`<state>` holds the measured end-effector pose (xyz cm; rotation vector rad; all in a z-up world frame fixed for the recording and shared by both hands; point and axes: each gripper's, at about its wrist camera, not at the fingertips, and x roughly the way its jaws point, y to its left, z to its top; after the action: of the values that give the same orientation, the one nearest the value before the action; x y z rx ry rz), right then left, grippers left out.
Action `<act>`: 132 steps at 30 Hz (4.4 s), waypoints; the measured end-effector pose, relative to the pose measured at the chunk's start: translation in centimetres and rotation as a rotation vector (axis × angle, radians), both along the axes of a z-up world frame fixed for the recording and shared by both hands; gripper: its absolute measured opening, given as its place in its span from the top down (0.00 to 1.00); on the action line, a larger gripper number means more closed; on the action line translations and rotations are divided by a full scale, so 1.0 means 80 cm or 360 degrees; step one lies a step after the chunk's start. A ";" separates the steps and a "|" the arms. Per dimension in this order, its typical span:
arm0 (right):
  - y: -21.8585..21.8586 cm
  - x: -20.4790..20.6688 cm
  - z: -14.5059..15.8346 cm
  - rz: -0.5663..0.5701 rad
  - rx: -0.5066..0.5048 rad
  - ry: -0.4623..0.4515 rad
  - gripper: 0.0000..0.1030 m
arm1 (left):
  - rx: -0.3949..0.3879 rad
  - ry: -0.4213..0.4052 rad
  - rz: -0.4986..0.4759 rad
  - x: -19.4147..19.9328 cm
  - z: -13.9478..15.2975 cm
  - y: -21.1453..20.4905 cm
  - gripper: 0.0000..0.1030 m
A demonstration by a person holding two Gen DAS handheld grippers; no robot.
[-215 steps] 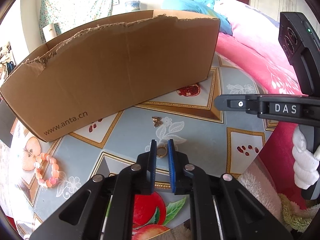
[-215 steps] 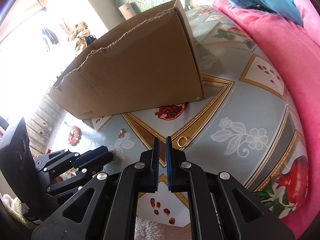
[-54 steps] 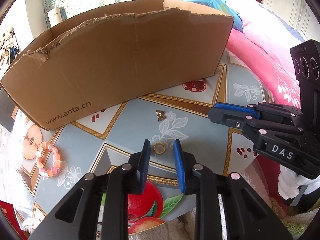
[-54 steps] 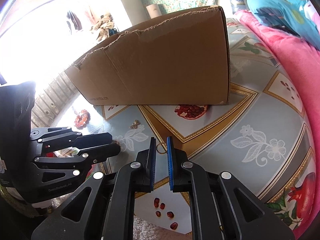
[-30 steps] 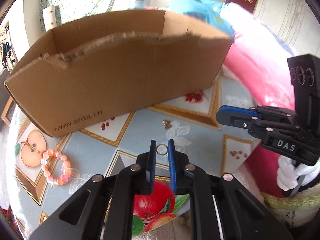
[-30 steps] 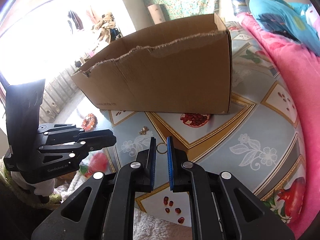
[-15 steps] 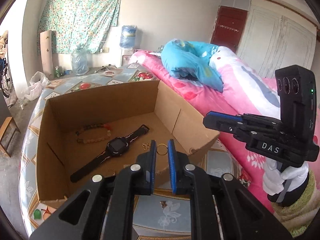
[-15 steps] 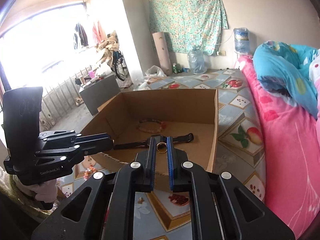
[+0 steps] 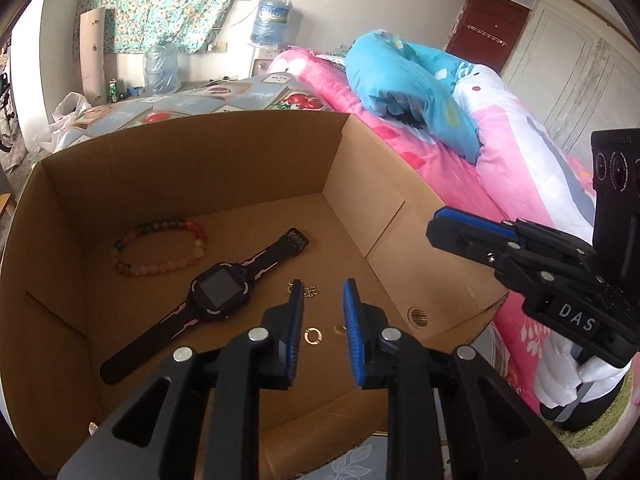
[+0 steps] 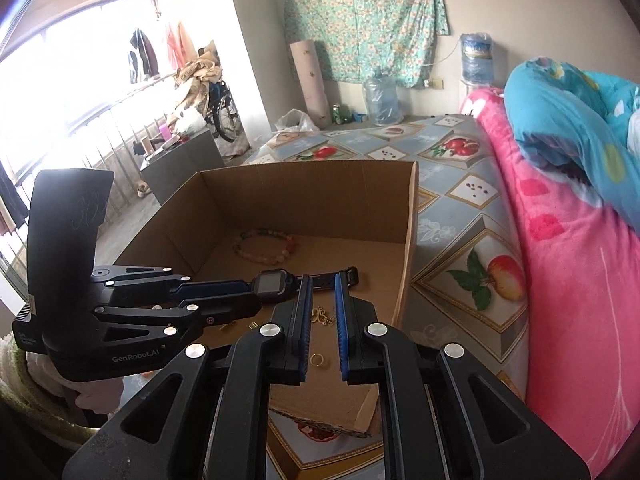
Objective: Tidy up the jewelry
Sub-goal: 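Withdraw both tools from the box back over the table, then grasp the gold butterfly charm with the right tool while the left tool grasps the pink bead bracelet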
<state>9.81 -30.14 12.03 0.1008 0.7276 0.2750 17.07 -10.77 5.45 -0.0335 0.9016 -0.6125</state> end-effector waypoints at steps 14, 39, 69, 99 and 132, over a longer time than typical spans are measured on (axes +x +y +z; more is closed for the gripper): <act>-0.008 -0.075 0.038 -0.0104 0.0126 -0.0154 0.88 | -0.0236 -0.0202 0.0207 -0.064 0.052 0.099 0.78; 0.111 -0.119 -0.086 0.0029 0.0204 0.0380 0.84 | 0.0277 -0.0121 0.0310 -0.165 -0.067 0.153 0.68; 0.139 -0.057 -0.131 0.0295 -0.0325 0.0406 0.84 | 0.0012 0.0090 0.0016 -0.150 -0.094 0.109 0.68; 0.135 -0.050 -0.140 0.0448 -0.0299 0.0403 0.90 | 0.0080 0.0081 0.0116 -0.153 -0.091 0.118 0.67; 0.030 -0.069 -0.126 0.0237 0.0289 0.0381 0.90 | 0.0106 -0.0034 0.0156 -0.151 -0.054 0.134 0.91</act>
<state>4.31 -27.72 1.91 0.2556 0.9490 0.4771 5.00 -0.07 1.13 -0.0110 0.8939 -0.4904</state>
